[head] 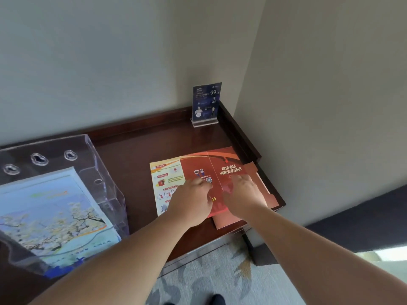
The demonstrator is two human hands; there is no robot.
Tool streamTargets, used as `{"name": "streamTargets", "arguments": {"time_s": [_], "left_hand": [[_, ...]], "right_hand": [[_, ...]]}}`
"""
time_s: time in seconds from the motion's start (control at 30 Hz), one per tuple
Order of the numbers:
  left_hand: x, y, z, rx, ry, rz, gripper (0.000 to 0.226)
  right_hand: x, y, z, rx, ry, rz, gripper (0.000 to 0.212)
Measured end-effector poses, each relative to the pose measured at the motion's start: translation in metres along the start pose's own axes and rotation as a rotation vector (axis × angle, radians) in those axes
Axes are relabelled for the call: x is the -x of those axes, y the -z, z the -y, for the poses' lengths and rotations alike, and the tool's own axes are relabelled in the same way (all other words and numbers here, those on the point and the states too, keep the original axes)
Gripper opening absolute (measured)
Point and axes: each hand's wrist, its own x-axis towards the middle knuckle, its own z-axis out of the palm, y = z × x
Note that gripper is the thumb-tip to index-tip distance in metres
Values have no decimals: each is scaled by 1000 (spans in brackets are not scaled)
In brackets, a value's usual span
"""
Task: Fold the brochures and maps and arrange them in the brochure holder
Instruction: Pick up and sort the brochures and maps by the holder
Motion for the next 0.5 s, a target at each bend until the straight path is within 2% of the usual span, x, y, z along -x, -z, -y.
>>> {"name": "streamTargets", "arguments": {"time_s": [0.13, 0.3, 0.4, 0.5], "left_hand": [[-20, -18, -5, -80, 36, 48, 47], [-28, -32, -4, -97, 116, 62, 49], [-25, -34, 1, -106, 155, 26, 50], [-21, -33, 3, -98, 204, -20, 48]], "right_hand": [[-32, -11, -4, 77, 42, 2, 58], [-56, -27, -7, 189, 46, 17, 87], [-62, -35, -9, 210, -4, 58, 105], [-65, -40, -10, 197, -42, 84, 114]]}}
